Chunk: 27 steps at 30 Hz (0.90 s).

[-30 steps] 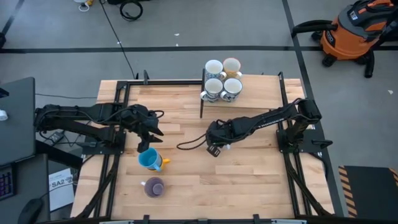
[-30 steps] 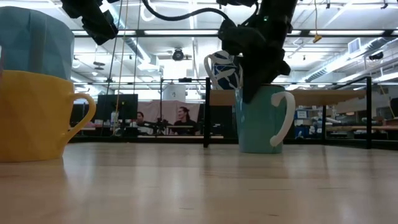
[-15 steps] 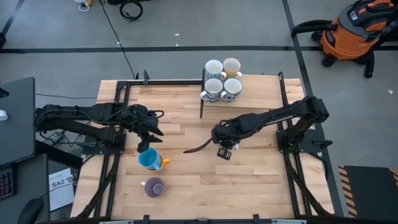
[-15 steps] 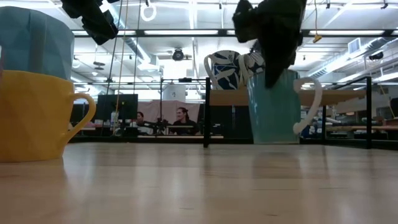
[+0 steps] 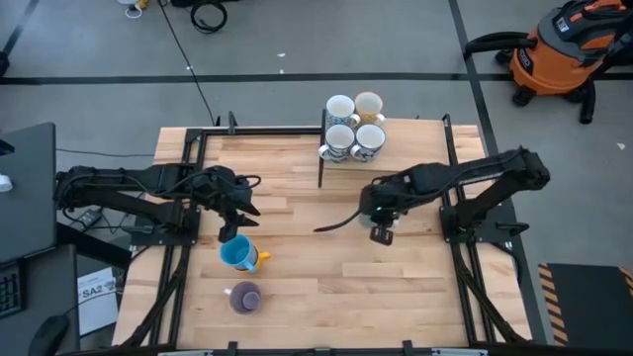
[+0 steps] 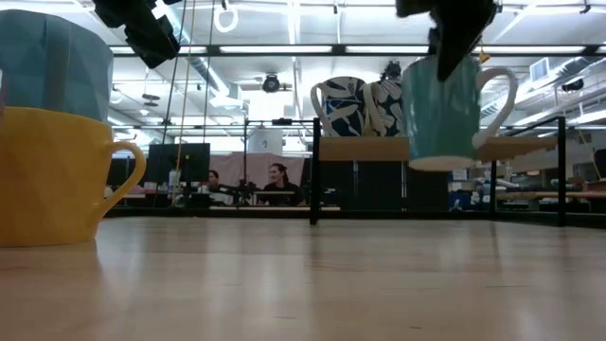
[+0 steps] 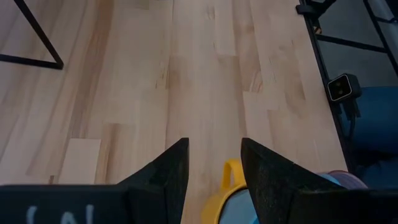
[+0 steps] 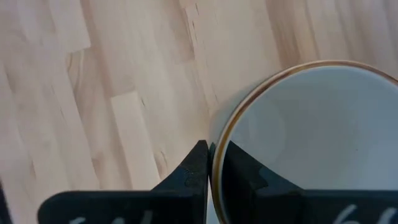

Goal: Place coffee mugs
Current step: Put the blue mug on the shelf

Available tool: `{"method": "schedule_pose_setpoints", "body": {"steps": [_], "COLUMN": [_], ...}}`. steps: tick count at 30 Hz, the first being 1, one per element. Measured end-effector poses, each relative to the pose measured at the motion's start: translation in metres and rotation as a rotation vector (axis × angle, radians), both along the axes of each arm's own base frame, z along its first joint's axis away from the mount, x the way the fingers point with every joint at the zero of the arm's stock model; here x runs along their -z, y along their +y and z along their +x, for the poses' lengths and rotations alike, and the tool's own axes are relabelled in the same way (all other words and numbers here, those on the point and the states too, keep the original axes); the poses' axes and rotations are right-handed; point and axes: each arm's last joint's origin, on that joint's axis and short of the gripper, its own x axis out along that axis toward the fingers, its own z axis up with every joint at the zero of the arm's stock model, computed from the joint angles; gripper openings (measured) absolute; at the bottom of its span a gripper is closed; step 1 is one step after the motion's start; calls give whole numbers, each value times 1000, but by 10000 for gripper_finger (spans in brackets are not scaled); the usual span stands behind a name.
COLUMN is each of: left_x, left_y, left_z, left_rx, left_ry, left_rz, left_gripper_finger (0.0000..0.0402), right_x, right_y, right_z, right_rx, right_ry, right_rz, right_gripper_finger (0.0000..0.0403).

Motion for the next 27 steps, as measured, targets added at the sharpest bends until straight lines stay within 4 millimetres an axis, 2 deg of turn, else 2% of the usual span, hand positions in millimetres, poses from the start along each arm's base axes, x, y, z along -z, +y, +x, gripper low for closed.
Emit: {"method": "schedule_pose_setpoints", "body": {"steps": [12, 21, 27], "left_x": [-3, -3, -3], "left_y": [0, 0, 0], "left_z": [2, 2, 2], "left_rx": [0, 0, 0], "left_ry": [-38, -39, -38], "left_rz": [0, 1, 1], "left_gripper_finger": [153, 153, 153], "right_x": [-32, -43, -70], "right_y": [-11, -31, -44], "right_z": [-50, -68, -76], "right_rx": [19, 28, 37], "right_ry": [-8, -13, 18], "right_rz": [-7, -40, -67], "right_gripper_finger": [38, 38, 38]}}
